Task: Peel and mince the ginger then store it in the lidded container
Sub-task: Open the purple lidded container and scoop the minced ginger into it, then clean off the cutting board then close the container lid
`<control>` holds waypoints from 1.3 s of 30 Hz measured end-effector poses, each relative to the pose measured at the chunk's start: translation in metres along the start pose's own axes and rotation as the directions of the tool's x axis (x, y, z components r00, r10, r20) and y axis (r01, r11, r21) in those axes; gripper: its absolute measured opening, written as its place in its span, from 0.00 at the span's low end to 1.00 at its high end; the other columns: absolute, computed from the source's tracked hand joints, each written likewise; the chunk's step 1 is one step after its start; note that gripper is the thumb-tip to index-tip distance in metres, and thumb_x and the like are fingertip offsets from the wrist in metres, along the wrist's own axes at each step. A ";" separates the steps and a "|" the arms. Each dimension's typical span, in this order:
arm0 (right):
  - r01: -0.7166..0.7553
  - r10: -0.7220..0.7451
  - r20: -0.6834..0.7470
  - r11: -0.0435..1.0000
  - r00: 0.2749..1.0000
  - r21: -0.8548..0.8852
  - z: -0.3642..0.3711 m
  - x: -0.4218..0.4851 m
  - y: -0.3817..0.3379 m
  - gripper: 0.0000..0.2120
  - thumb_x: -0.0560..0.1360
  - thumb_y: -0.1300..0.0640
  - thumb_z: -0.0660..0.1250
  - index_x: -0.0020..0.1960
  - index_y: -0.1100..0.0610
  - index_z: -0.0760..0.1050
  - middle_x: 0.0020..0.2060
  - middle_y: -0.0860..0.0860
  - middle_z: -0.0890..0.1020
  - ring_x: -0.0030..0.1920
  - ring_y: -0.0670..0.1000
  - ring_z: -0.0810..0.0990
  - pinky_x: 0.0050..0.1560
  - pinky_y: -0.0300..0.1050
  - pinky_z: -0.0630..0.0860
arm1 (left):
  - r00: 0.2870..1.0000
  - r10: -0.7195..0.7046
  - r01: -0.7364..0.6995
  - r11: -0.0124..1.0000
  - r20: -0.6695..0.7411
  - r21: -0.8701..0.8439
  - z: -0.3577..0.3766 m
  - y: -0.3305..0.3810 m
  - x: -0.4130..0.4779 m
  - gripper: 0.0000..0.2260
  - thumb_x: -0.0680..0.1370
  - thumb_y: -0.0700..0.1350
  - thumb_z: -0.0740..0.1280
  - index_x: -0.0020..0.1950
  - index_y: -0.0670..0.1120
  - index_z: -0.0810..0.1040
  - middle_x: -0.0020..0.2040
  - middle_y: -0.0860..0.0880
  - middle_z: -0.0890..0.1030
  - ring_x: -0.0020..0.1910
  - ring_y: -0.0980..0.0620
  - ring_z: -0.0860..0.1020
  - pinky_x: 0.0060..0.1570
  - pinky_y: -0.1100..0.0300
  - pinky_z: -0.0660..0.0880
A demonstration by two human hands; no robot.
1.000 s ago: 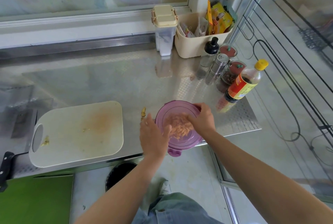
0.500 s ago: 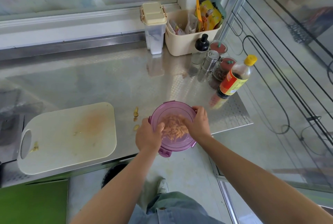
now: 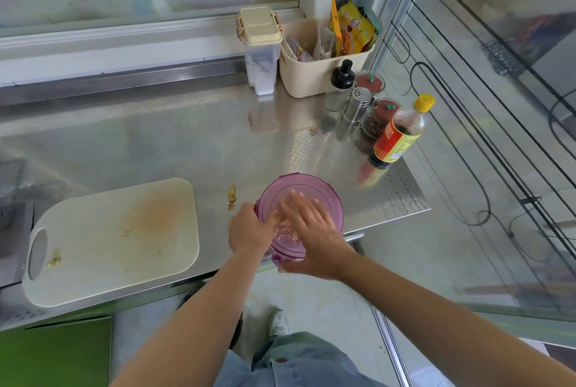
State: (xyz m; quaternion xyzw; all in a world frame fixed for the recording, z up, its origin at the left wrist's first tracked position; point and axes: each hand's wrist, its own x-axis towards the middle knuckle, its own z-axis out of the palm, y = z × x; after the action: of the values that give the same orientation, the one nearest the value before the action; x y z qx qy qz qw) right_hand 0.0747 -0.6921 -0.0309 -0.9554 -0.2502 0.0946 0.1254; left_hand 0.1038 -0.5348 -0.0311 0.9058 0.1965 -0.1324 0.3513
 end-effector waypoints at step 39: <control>-0.305 0.828 0.389 -0.278 0.405 0.911 -0.022 -0.001 0.059 0.19 0.72 0.48 0.74 0.46 0.63 0.74 0.35 0.59 0.81 0.30 0.55 0.82 0.44 0.51 0.82 | 0.967 0.107 -0.024 0.942 0.231 -0.336 0.002 0.002 -0.006 0.08 0.69 0.55 0.62 0.38 0.53 0.77 0.38 0.50 0.83 0.42 0.46 0.83 0.48 0.43 0.79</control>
State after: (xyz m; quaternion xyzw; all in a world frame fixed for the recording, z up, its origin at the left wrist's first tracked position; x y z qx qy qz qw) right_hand 0.1062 -0.7461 -0.0270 -0.6054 0.4250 0.0708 0.6693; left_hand 0.0992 -0.5389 -0.0291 0.8167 0.1405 -0.1970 0.5238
